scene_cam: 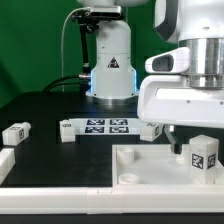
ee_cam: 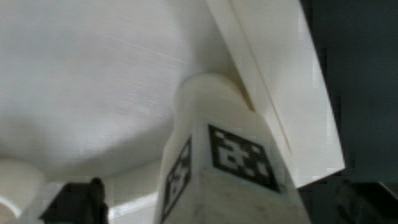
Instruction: Assemble one leg
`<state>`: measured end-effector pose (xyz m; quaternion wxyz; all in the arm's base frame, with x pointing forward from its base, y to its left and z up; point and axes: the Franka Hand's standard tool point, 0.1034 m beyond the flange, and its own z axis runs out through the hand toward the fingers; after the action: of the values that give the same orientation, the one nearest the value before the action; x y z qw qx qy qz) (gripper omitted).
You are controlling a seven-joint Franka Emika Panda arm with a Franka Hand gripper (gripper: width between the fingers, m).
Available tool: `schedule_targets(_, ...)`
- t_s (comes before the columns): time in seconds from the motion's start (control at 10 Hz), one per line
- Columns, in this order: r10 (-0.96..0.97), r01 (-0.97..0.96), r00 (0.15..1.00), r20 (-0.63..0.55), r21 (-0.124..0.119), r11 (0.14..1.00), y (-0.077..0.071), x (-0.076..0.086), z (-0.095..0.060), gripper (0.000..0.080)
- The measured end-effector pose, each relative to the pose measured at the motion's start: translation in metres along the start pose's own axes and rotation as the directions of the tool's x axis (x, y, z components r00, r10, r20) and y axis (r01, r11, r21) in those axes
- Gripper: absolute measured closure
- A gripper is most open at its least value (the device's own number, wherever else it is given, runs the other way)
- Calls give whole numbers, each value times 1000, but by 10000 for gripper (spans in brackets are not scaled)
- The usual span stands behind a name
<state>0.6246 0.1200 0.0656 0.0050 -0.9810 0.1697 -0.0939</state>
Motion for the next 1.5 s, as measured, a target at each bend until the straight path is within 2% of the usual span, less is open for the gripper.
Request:
schedule_targets(0.3, -264, 264, 964, 0, -3, 964, 2, -4, 2, 150)
schedule_targets(0.5, -400, 400, 916, 0, -7, 916, -2, -6, 2, 150)
schedule_targets(0.9, -728, 727, 686, -2, -32, 685, -5, -1, -2, 150)
schedule_targets(1.0, -819, 819, 573, 5, -42, 573, -2, 2, -3, 150)
schedule_targets(1.1, -839, 838, 544, 3, -48, 543, 0, 5, -2, 150)
schedule_targets(1.3, -825, 824, 564, -5, -51, 564, -2, 5, -2, 150)
schedule_targets(1.5, -825, 824, 565, -5, -51, 565, -1, 5, -2, 413)
